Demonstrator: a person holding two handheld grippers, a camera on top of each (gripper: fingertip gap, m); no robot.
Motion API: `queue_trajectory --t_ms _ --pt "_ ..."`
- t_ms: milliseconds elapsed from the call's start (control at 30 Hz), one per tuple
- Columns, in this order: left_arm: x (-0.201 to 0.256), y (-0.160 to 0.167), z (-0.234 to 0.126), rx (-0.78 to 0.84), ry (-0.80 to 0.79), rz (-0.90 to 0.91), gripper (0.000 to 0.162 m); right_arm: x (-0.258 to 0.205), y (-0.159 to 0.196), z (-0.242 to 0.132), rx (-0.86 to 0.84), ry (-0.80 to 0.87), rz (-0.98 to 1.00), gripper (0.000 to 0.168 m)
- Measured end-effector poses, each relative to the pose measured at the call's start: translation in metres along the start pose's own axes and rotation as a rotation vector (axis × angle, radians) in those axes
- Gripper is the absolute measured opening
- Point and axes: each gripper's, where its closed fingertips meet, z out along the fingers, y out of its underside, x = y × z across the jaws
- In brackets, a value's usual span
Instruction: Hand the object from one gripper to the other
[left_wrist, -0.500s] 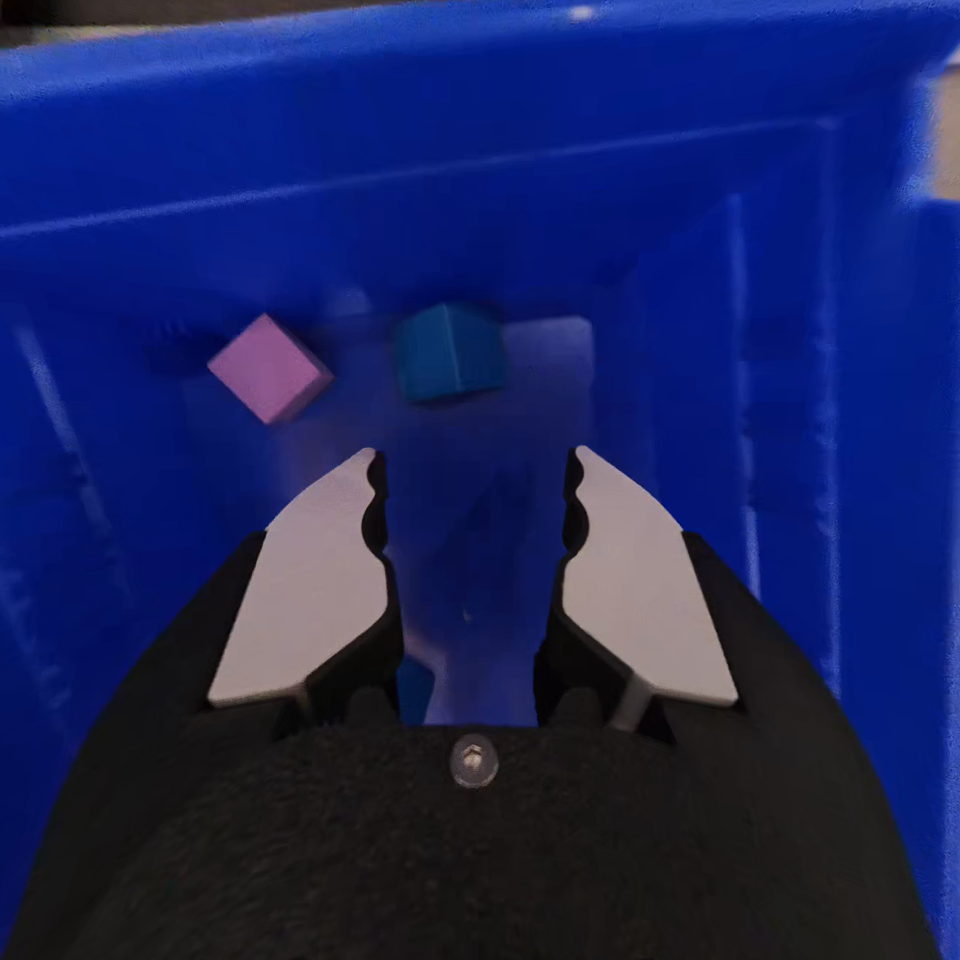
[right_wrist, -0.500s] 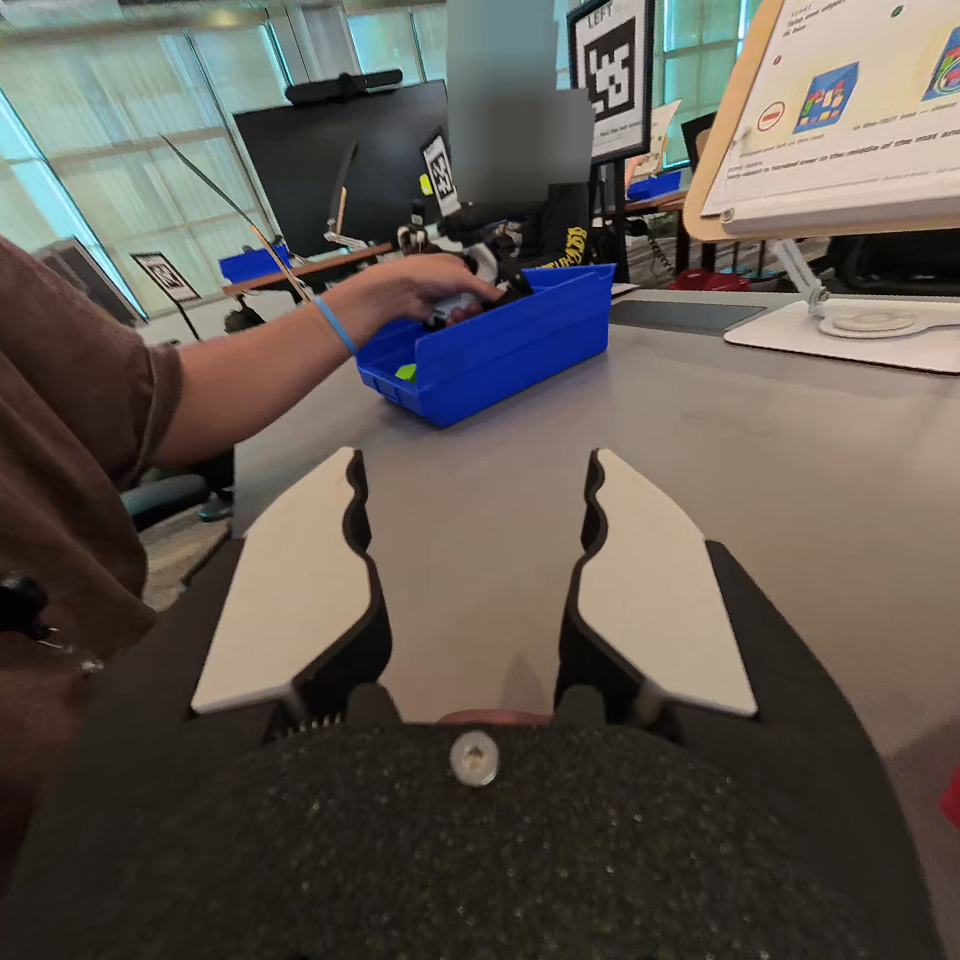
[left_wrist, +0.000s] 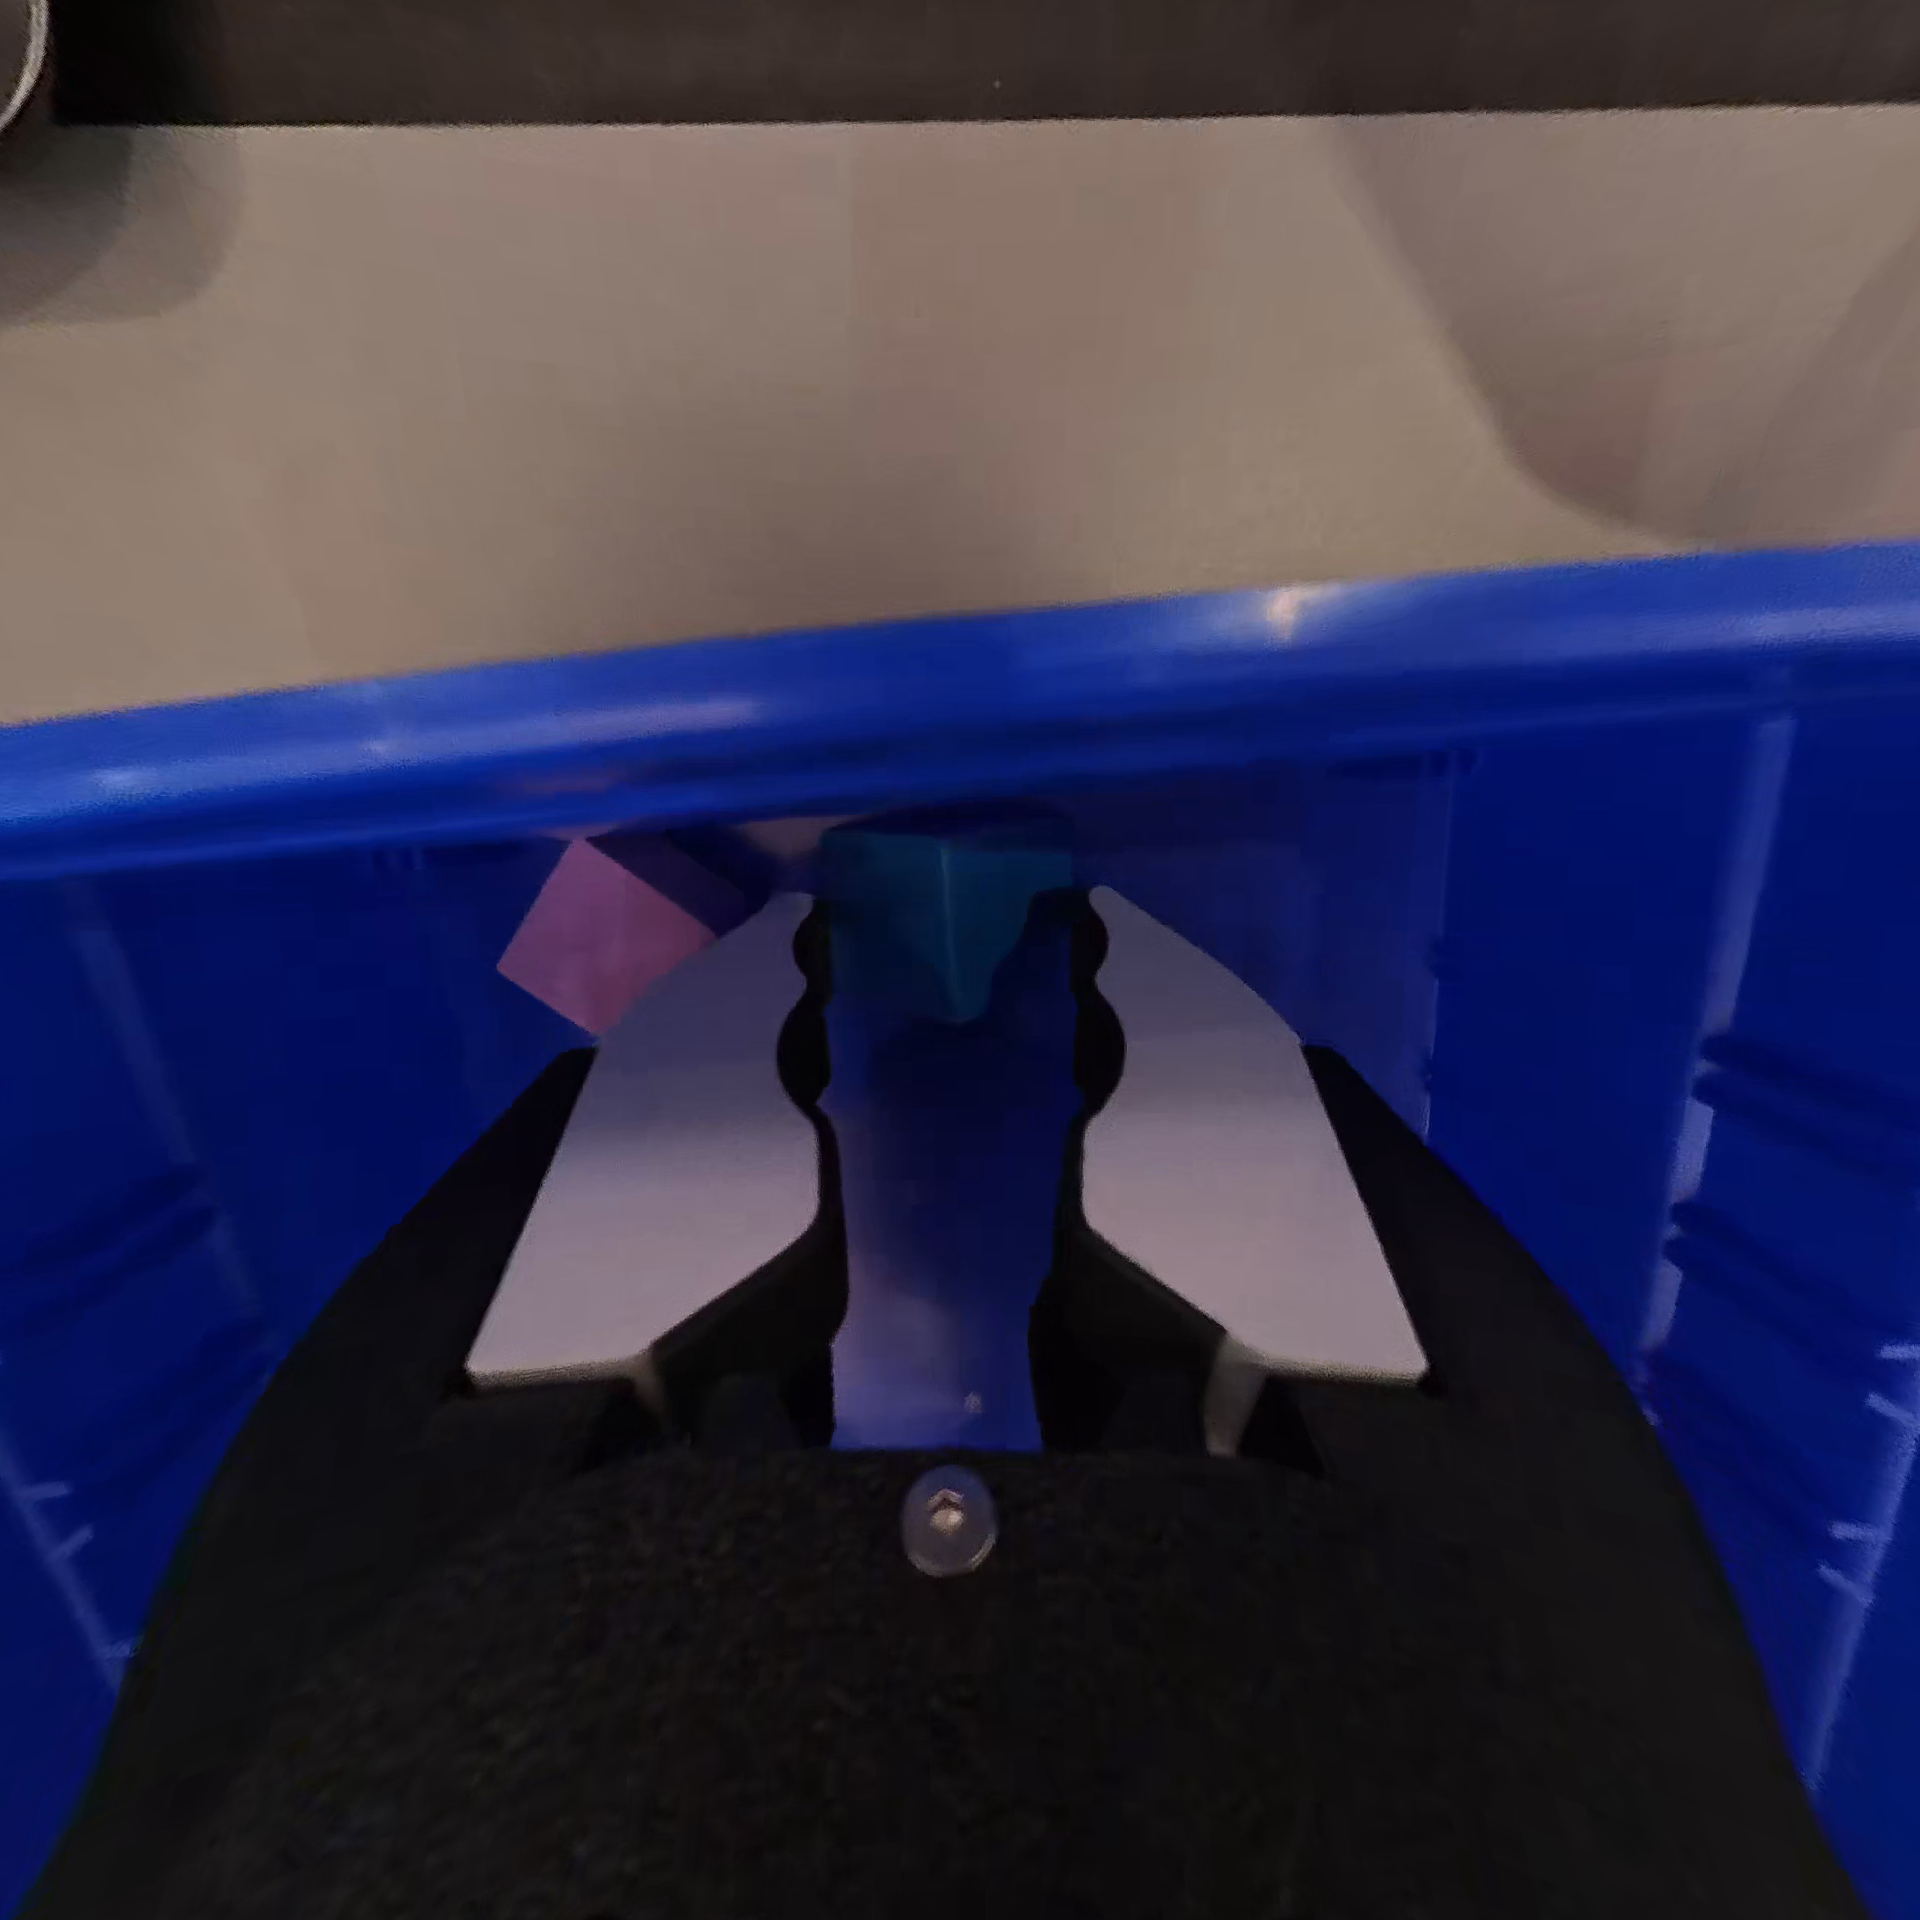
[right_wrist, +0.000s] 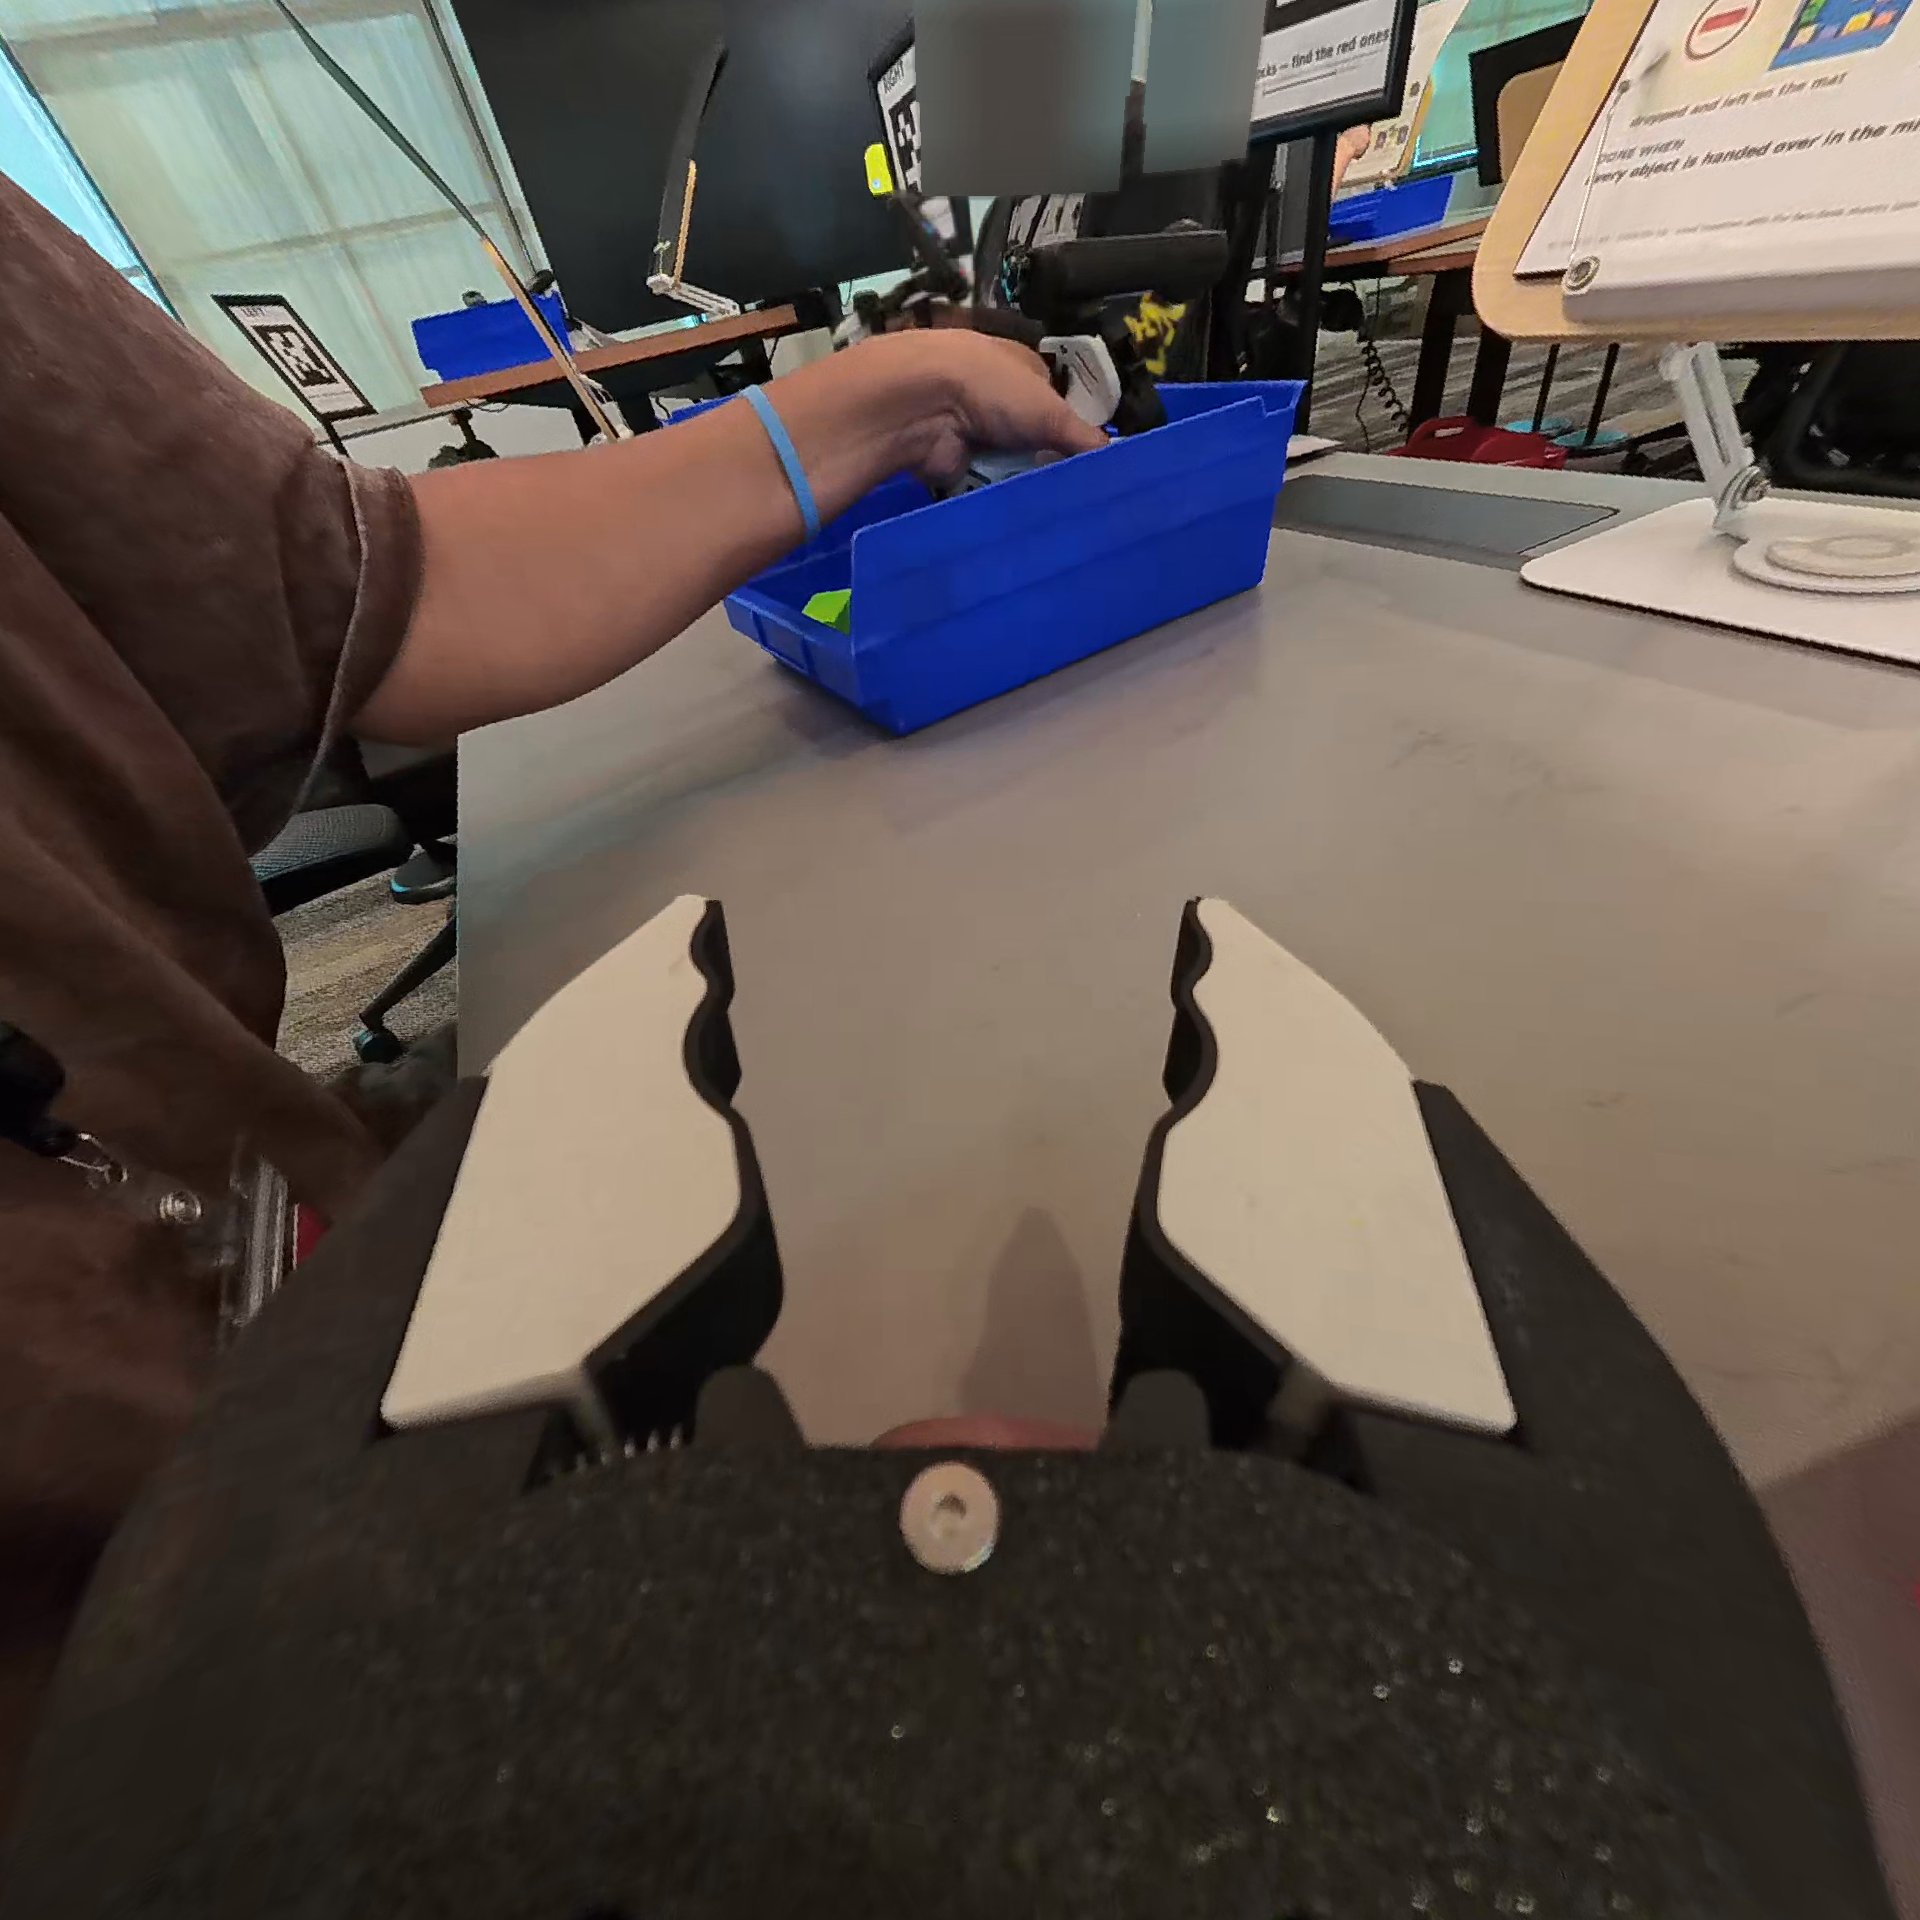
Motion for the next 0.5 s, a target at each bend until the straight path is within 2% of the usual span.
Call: queue_trajectory --t_ms 133,267,300,333,400,500 --pt "0.001 0.003 -0.003 -0.016 0.078 0.017 0.042 0.0 -0.004 -0.001 0.021 -0.006 0.014 0.081" --pt "0.009 0.008 -0.012 0.001 0.253 -0.04 0.038 -0.001 -0.012 0.0 0.054 -0.013 0.024 0.08" --pt "0.012 0.007 -0.02 0.039 0.311 -0.053 0.024 0.0 -0.016 0.001 0.066 -0.01 0.028 0.079" --pt "0.016 0.004 -0.031 0.094 0.392 -0.071 0.0 0.001 -0.02 0.002 0.079 -0.005 0.032 0.079" --pt "0.014 0.003 -0.049 0.156 0.475 -0.122 0.0 0.003 -0.027 0.006 0.092 -0.004 0.029 0.078" --pt "0.006 0.012 -0.064 0.185 0.479 -0.117 0.0 0.002 -0.035 0.016 0.092 -0.026 0.011 0.078"
